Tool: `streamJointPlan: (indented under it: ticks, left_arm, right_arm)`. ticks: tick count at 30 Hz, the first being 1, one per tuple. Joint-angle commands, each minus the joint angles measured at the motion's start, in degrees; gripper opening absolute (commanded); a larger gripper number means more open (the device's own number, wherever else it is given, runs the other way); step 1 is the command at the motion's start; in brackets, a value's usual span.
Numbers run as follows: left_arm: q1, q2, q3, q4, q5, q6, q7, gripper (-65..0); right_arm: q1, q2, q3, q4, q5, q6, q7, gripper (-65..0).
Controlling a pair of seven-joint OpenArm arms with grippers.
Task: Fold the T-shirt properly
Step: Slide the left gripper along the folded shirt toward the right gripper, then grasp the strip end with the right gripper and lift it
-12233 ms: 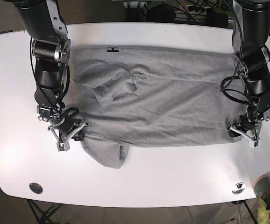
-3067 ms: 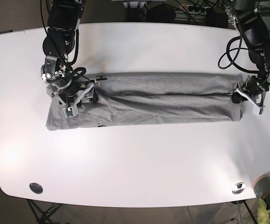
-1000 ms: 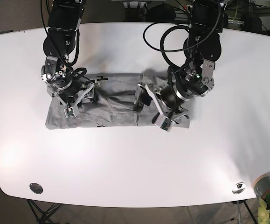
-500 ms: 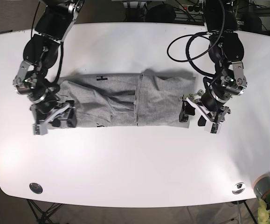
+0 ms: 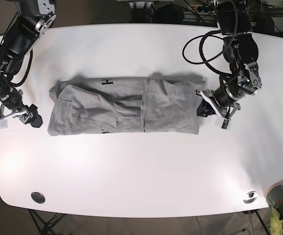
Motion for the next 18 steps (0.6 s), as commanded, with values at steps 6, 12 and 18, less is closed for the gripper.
streamJointPlan:
  ticks: [6, 12, 18]
  left_arm:
    - [-0.9, -0.5, -0.1, -2.4, -0.8, -0.4, -1.1, -64.2]
    - [-1.0, -0.5, -0.1, -2.4, -0.8, -0.3, -1.1, -64.0]
    - [-1.0, -0.5, -0.1, -3.0, -0.8, 0.0, -1.1, -63.9]
  right_arm:
    - [0.5, 0.1, -1.1, -3.1, 2.0, 0.68, 1.6, -16.0]
    - [-2.0, -3.3, -3.7, -2.9, 2.0, 0.59, 2.7, -16.2]
    - [-3.1, -5.7, -8.7, -2.1, 2.2, 0.59, 3.2, -16.2]
